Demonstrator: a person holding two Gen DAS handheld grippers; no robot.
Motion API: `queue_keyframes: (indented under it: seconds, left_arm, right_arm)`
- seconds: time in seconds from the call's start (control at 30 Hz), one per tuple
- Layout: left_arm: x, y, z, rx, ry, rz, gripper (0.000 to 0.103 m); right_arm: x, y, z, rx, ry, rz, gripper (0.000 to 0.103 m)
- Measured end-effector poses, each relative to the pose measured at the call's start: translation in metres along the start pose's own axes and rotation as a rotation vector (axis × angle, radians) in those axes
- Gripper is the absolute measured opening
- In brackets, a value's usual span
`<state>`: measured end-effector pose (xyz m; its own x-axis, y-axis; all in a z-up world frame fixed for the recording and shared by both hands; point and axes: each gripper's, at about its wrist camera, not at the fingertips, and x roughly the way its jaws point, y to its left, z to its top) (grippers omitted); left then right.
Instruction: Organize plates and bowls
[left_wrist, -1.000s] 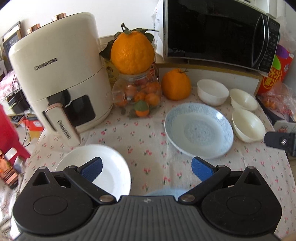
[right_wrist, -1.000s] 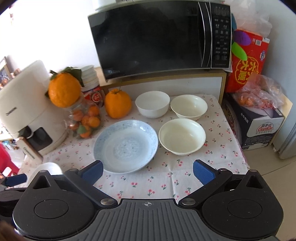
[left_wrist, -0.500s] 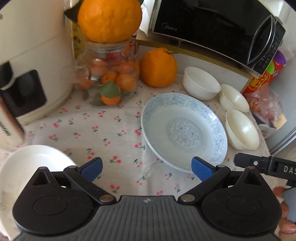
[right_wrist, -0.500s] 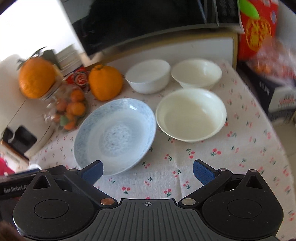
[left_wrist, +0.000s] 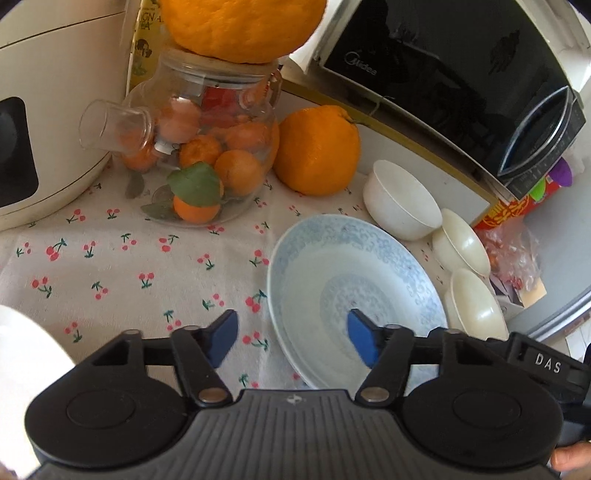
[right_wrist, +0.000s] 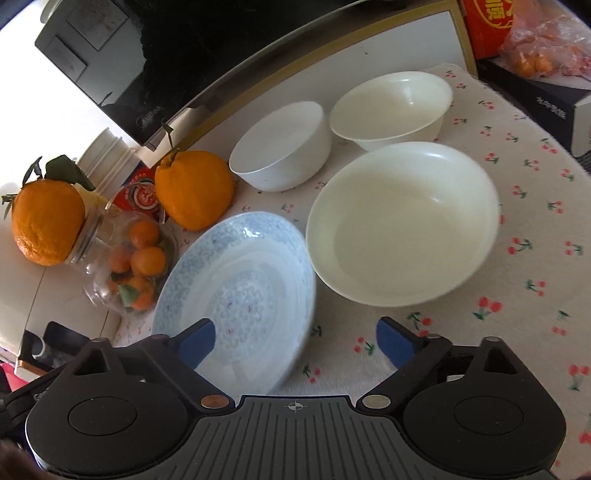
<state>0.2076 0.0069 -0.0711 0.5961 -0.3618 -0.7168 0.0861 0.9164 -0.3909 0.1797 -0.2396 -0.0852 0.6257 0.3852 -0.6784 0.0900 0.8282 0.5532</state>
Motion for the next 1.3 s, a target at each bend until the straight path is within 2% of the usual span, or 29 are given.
queue_keyframes:
  seconds: [0.07, 0.23, 0.3, 0.53, 0.63, 0.8, 1.3]
  left_arm:
    - [0.002, 0.003, 0.0, -0.01, -0.014, 0.006, 0.046]
    - [0.004, 0.008, 0.001, -0.018, -0.03, 0.019, 0.026]
    - [0.003, 0.01, 0.0, -0.01, -0.033, 0.025, 0.018]
    - [0.005, 0.01, -0.002, 0.005, -0.036, 0.01, 0.007]
    - [0.004, 0.005, -0.004, 0.039, -0.041, 0.029, 0.007]
    - [-0.001, 0.003, -0.002, 0.041, -0.051, 0.033, 0.007]
    - [-0.031, -0.011, -0.015, 0.093, -0.082, 0.012, 0.008]
  right_arm:
    - [0.004, 0.002, -0.001, -0.013, -0.021, 0.005, 0.08]
    - [0.012, 0.01, -0.003, -0.058, -0.037, 0.0, 0.048]
    - [0.013, 0.011, -0.003, -0.064, -0.049, -0.011, 0.042]
    - [0.014, 0.004, -0.001, -0.061, -0.074, -0.041, 0.021]
    - [0.013, 0.002, -0.001, -0.06, -0.072, -0.042, 0.019]
    - [0.005, 0.008, -0.002, -0.096, -0.087, -0.045, 0.019]
    - [-0.028, 0.017, -0.012, -0.167, -0.128, -0.049, 0.019]
